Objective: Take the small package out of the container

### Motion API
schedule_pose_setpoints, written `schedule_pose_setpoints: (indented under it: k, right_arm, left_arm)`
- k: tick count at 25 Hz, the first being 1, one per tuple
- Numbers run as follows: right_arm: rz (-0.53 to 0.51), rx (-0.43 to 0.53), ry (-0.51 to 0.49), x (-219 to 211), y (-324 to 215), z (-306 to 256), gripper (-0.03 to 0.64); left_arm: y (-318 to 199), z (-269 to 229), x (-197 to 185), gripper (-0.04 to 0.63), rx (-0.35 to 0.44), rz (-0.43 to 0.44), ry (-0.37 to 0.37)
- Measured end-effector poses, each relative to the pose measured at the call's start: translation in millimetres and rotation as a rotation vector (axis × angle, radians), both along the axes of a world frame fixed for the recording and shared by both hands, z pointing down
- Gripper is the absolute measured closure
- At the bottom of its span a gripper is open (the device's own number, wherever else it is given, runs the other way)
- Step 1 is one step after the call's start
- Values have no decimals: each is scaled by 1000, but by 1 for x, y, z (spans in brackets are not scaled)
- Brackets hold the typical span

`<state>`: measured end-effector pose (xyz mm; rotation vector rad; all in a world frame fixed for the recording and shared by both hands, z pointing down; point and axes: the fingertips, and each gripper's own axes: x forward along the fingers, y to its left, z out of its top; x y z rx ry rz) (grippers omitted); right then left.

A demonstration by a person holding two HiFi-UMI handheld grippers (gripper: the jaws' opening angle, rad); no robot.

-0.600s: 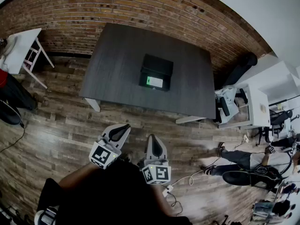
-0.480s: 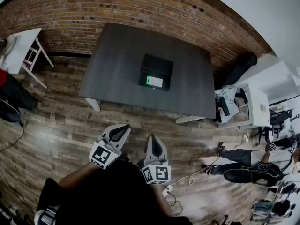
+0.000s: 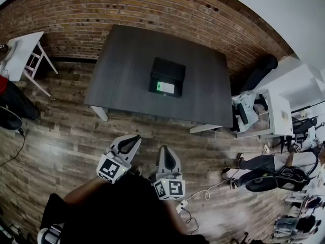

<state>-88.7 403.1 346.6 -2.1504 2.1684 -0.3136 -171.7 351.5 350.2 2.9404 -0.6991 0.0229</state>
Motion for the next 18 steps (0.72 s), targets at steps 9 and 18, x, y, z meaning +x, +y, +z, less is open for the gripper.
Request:
schedule_pose_setpoints:
  k: [9,18]
  right_arm:
    - [-23,22,9,16,16,-4,594]
    - [-45,15,-8,45,41,5,594]
  left_arm:
    - [16,3,16,555,-3,-21,-11]
    - [39,9,37,555,-10,-70,-27]
